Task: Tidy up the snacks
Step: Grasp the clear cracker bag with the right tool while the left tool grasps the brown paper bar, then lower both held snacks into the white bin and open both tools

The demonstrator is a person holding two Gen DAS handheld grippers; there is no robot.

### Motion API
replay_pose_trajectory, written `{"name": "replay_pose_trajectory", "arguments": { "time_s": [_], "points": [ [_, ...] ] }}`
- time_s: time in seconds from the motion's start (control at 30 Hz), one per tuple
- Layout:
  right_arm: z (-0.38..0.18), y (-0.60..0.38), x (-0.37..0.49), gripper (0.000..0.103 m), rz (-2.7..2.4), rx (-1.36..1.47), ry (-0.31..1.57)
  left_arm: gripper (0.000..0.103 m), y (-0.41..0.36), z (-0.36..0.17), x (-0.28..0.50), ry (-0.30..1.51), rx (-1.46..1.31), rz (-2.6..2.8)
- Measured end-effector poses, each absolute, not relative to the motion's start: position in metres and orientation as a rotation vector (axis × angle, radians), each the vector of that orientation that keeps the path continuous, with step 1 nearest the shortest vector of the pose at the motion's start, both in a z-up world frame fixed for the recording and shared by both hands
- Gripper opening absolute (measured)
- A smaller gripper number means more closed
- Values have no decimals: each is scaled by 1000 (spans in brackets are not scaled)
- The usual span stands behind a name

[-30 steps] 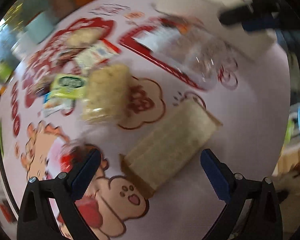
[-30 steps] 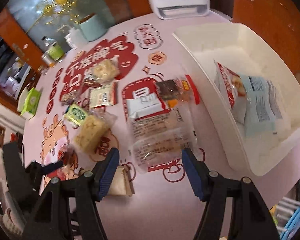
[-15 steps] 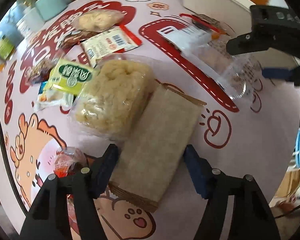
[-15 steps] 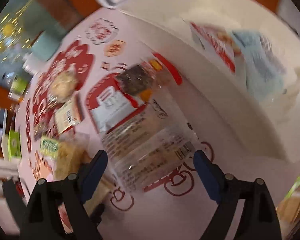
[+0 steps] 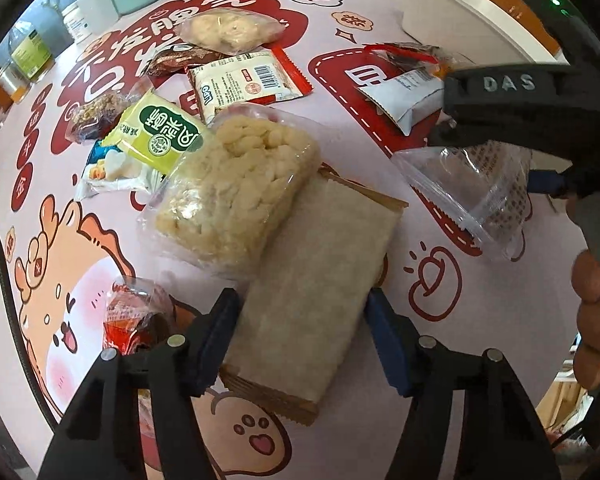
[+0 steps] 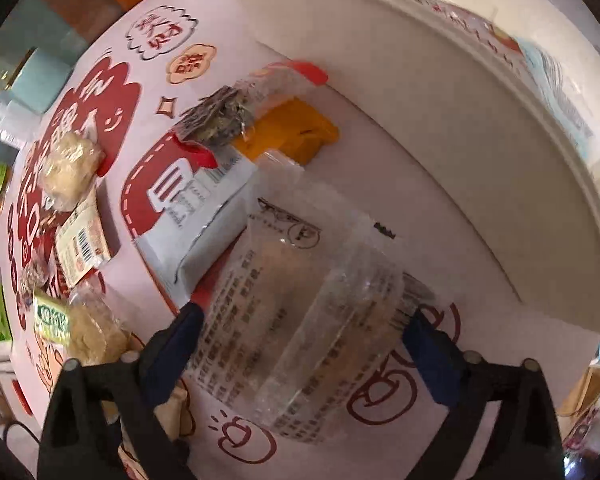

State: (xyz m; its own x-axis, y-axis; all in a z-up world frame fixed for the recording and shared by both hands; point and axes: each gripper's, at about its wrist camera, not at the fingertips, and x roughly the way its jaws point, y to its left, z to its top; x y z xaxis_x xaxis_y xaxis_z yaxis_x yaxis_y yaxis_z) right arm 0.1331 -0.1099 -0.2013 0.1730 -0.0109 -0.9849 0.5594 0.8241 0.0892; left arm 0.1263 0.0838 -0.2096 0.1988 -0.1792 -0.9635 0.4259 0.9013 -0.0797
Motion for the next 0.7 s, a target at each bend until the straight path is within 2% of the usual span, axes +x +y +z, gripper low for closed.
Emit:
{"name": "replay_pose_trajectory", "arguments": {
  "time_s": [0.17,0.43,0.7],
  "points": [
    [-192,-101,125,80,-347,438,1355,61,86,-200,118,1316,185,-423],
    [-172,-97,94,79,-176,374,1384,61,91,-151,100,1234,155,-407],
    [-115,-109,72,80,-76,273,1263,61,58,-83,92,1113,119,-408]
  ]
}}
